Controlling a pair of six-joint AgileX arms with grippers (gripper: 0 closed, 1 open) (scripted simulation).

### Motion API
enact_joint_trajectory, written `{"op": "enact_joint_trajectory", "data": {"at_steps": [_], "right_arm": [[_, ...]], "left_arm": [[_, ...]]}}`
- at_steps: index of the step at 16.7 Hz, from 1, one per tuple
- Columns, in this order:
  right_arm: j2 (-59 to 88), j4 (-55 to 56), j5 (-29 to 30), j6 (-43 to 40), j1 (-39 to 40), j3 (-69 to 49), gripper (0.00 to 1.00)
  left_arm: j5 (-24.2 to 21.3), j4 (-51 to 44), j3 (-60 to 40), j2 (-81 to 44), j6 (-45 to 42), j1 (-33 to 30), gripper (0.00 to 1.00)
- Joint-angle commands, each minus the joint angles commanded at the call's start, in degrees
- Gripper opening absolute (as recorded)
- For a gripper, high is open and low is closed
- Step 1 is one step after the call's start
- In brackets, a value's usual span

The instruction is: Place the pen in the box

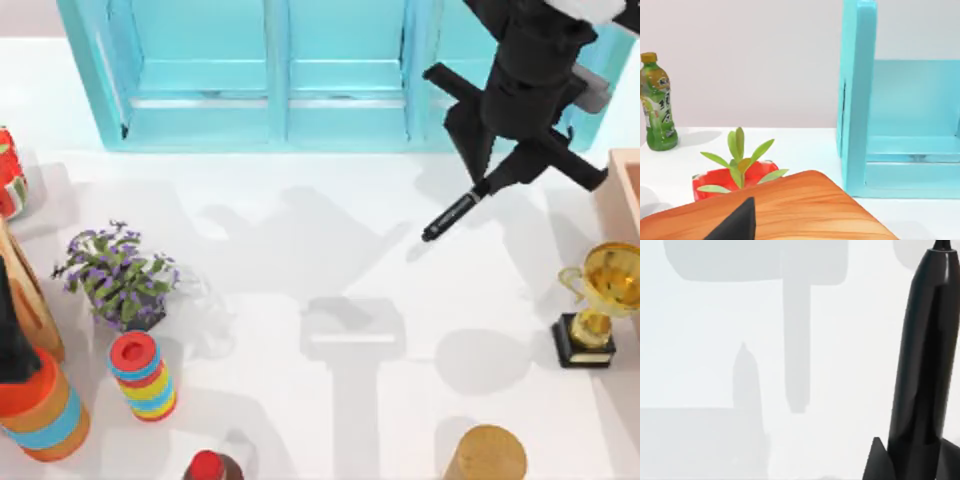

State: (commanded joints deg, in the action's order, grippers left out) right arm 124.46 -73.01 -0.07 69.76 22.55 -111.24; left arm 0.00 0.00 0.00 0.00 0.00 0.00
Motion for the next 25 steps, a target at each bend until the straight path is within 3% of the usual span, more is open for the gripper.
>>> {"op": "enact_joint_trajectory", "data": {"at_steps": [9, 12, 20, 25], "right_arm": [[-13.60, 1.37, -0.62, -5.66, -39.76, 16.36, 0.00], [-17.60, 2.00, -0.77, -7.38, -48.59, 20.92, 0.00], [-19.25, 2.35, -0.76, -8.08, -51.66, 22.99, 0.00], [-19.45, 5.85, -0.10, -3.57, -44.64, 26.14, 0.00]], "left_arm": [[0.00, 0.00, 0.00, 0.00, 0.00, 0.00, 1.00], [0.00, 0.00, 0.00, 0.00, 0.00, 0.00, 1.00], [0.00, 0.00, 0.00, 0.00, 0.00, 0.00, 1.00], [0.00, 0.00, 0.00, 0.00, 0.00, 0.00, 1.00]]}}
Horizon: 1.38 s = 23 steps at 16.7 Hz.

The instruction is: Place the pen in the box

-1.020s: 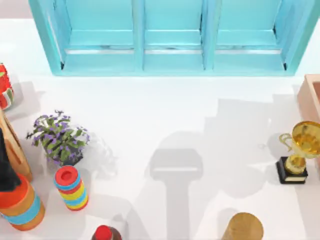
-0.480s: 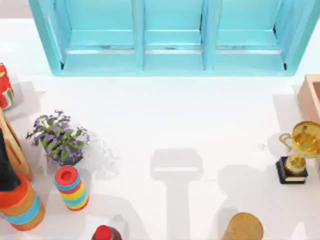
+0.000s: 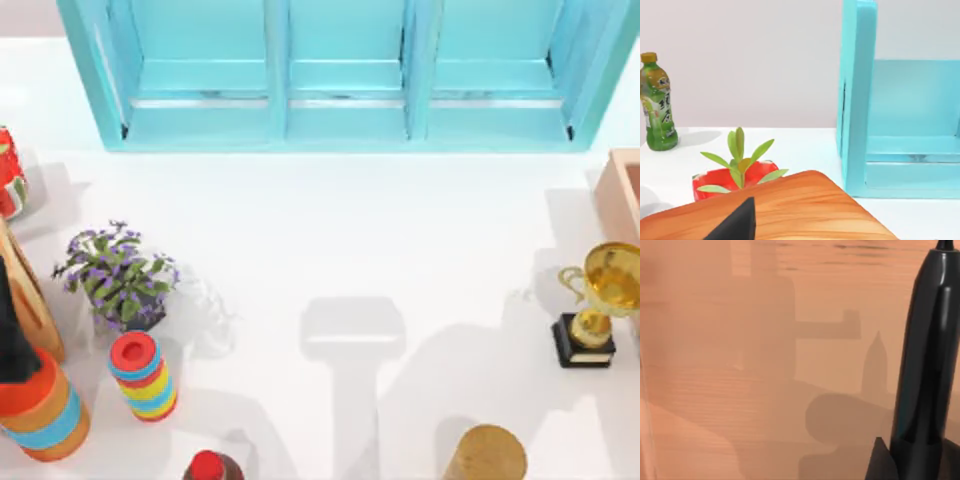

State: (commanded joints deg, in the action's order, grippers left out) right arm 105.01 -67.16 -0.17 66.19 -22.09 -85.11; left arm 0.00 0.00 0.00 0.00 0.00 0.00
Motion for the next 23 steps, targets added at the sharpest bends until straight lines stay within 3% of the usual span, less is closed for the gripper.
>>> {"op": "enact_joint_trajectory", "data": {"at_steps": [4, 14, 23], "right_arm": [[-0.04, 5.47, 0.03, 2.37, 2.99, 5.37, 0.00], [-0.54, 9.64, -0.48, 0.53, -2.13, 10.56, 0.00], [-0.54, 9.64, -0.48, 0.53, -2.13, 10.56, 0.68]], "left_arm": [[0.00, 0.00, 0.00, 0.00, 0.00, 0.00, 1.00], [0.00, 0.00, 0.00, 0.00, 0.00, 0.00, 1.00], [0.00, 0.00, 0.00, 0.00, 0.00, 0.00, 1.00]]}}
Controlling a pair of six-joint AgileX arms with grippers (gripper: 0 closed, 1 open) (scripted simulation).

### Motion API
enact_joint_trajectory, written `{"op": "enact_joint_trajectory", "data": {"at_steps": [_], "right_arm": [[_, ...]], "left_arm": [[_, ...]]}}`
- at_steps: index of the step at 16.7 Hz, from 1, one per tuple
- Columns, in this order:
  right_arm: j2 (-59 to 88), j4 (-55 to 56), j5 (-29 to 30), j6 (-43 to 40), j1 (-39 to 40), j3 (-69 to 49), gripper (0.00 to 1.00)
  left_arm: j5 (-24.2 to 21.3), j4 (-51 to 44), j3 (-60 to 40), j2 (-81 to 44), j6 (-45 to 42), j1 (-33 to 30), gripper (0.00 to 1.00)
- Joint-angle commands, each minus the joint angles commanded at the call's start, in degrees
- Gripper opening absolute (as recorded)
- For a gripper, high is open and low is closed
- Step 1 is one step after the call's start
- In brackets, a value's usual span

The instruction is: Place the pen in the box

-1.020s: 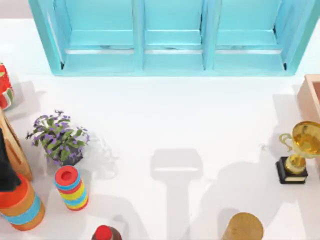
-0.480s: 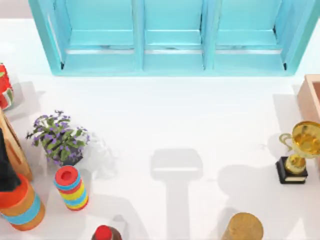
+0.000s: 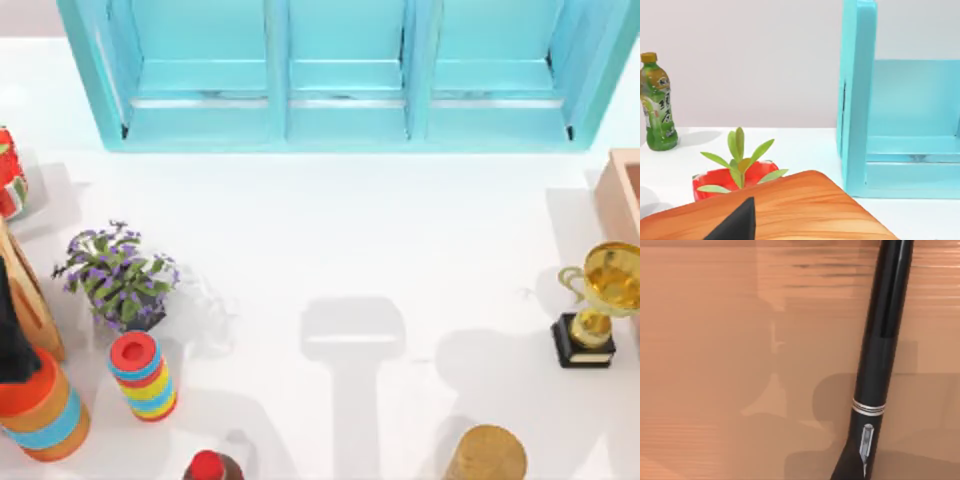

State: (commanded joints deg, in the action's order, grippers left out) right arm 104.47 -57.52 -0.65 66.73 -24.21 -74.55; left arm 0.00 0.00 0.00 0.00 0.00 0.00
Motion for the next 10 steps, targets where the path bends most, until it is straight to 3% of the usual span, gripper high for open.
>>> {"op": "enact_joint_trajectory", "data": {"at_steps": [4, 10], "right_arm": [[0.00, 0.00, 0.00, 0.00, 0.00, 0.00, 0.98], [0.00, 0.00, 0.00, 0.00, 0.00, 0.00, 1.00]], "left_arm": [[0.00, 0.00, 0.00, 0.00, 0.00, 0.00, 1.00], [0.00, 0.00, 0.00, 0.00, 0.00, 0.00, 1.00]]}}
